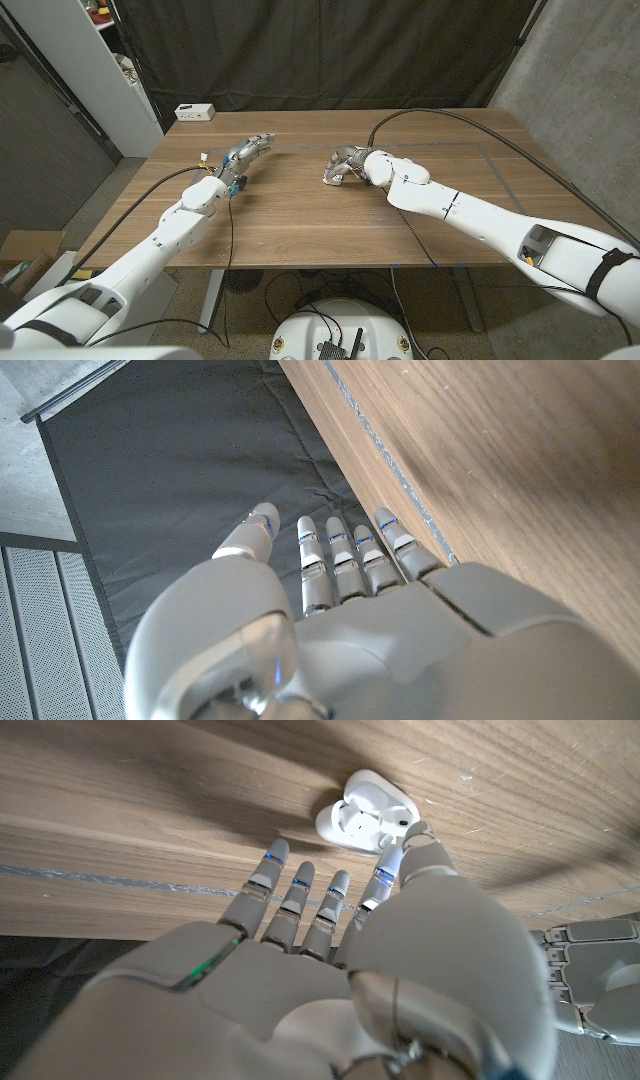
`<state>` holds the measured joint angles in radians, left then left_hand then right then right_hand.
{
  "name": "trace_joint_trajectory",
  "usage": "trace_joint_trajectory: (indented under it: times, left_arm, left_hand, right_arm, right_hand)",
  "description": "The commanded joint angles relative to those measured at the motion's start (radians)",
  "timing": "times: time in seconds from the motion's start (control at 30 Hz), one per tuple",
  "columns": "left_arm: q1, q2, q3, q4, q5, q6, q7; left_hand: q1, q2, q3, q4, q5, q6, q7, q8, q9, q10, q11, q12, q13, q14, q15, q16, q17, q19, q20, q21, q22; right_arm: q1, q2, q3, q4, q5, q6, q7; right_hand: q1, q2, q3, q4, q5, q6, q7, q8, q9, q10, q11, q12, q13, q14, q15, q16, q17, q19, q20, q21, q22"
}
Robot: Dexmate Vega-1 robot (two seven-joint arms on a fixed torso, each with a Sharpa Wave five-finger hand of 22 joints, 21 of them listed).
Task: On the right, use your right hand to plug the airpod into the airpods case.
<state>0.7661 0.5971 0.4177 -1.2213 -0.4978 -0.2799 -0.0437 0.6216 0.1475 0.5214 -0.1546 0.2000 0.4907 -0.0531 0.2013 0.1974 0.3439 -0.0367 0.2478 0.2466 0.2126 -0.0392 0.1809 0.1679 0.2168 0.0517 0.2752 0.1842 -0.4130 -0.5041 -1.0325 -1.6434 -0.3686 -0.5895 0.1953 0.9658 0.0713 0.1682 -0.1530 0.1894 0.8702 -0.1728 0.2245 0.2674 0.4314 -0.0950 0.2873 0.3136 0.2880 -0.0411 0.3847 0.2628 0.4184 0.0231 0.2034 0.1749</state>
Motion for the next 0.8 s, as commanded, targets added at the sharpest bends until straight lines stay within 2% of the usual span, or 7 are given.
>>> trace_joint_trajectory:
  times: [0.03,0.1,0.3,0.47,0.6,0.63,0.8]
  left_arm:
    - [-0.016,-0.008,0.004,0.031,-0.005,-0.009,-0.018]
    - [-0.018,-0.01,0.004,0.039,-0.008,-0.018,-0.026]
    - [-0.018,-0.008,0.005,0.03,-0.005,-0.004,-0.015]
    - [-0.015,-0.007,0.004,0.025,-0.005,-0.004,-0.012]
    - [-0.013,-0.009,0.004,0.022,-0.003,-0.009,-0.007]
    - [-0.009,-0.008,0.004,0.012,-0.001,-0.001,0.003]
    - [-0.003,-0.011,0.003,0.009,-0.001,-0.007,0.008]
  left_hand:
    - [0.008,0.004,-0.001,-0.002,0.003,0.009,0.0,0.004,0.004,0.006,0.0,0.001,0.001,0.009,-0.037,-0.003,-0.001,0.006,0.002,-0.003,0.001]
    - [0.008,0.004,-0.001,-0.002,0.003,0.009,0.001,0.003,0.004,0.006,0.001,0.001,0.001,0.009,-0.037,-0.002,-0.001,0.006,0.002,-0.003,0.001]
    - [0.009,0.004,-0.001,-0.002,0.003,0.01,0.001,0.003,0.004,0.006,0.001,0.001,0.001,0.009,-0.037,-0.003,-0.001,0.007,0.002,-0.004,0.001]
    - [0.009,0.005,-0.001,-0.003,0.003,0.012,0.0,0.003,0.005,0.005,0.0,0.0,0.001,0.01,-0.038,-0.003,-0.001,0.007,0.003,-0.005,0.001]
    - [0.01,0.004,-0.001,-0.003,0.003,0.012,0.001,0.002,0.005,0.006,0.001,0.001,0.0,0.01,-0.038,-0.003,-0.001,0.008,0.003,-0.006,0.002]
    - [0.01,0.004,-0.002,-0.003,0.003,0.012,0.001,0.002,0.005,0.006,0.001,0.001,0.0,0.01,-0.037,-0.003,-0.001,0.008,0.003,-0.006,0.002]
    - [0.01,0.005,-0.001,-0.003,0.003,0.013,0.0,0.002,0.005,0.008,0.001,0.001,0.001,0.011,-0.039,-0.002,-0.001,0.009,0.004,-0.007,0.002]
  right_arm:
    - [0.001,0.0,-0.002,-0.006,0.003,-0.018,0.009]
    - [-0.004,-0.004,0.001,-0.013,0.006,-0.018,0.007]
    - [-0.003,-0.008,0.0,-0.026,0.012,-0.037,0.02]
    - [-0.03,-0.03,0.017,-0.079,0.02,-0.061,0.006]
    - [-0.078,-0.046,0.05,-0.121,0.036,-0.068,-0.049]
    - [-0.111,-0.053,0.074,-0.139,0.047,-0.058,-0.091]
    - [-0.202,-0.065,0.134,-0.164,0.07,0.011,-0.229]
  right_hand:
    - [0.013,-0.001,0.0,-0.001,0.007,0.0,0.01,0.001,0.005,-0.004,-0.002,0.0,0.003,0.01,-0.127,0.007,0.002,0.01,-0.001,0.002,0.002]
    - [0.015,-0.001,0.0,-0.001,0.006,-0.001,0.015,0.002,0.006,-0.004,0.006,-0.001,0.003,0.01,-0.128,0.008,0.003,0.008,0.001,0.002,0.002]
    - [0.021,-0.003,0.0,-0.003,0.006,-0.013,0.017,0.0,0.011,-0.013,0.002,-0.004,0.005,0.005,-0.127,0.007,0.004,0.004,0.005,0.0,0.002]
    - [0.019,-0.013,-0.005,-0.001,0.005,-0.052,0.016,-0.012,0.016,-0.027,0.005,-0.01,0.007,-0.005,-0.122,0.004,0.005,-0.001,0.011,-0.003,0.002]
    - [0.021,-0.017,-0.008,0.0,0.005,-0.11,0.018,-0.027,0.023,-0.061,0.02,-0.024,0.01,-0.025,-0.111,-0.003,0.006,-0.01,0.02,-0.005,0.002]
    - [0.021,-0.021,-0.009,0.0,0.005,-0.119,0.019,-0.028,0.024,-0.068,0.021,-0.026,0.011,-0.031,-0.108,-0.006,0.006,-0.01,0.022,-0.005,0.002]
    - [0.023,-0.03,-0.012,0.0,0.007,-0.142,0.015,-0.029,0.027,-0.109,0.027,-0.041,0.015,-0.077,-0.09,-0.025,0.006,-0.024,0.029,-0.009,0.002]
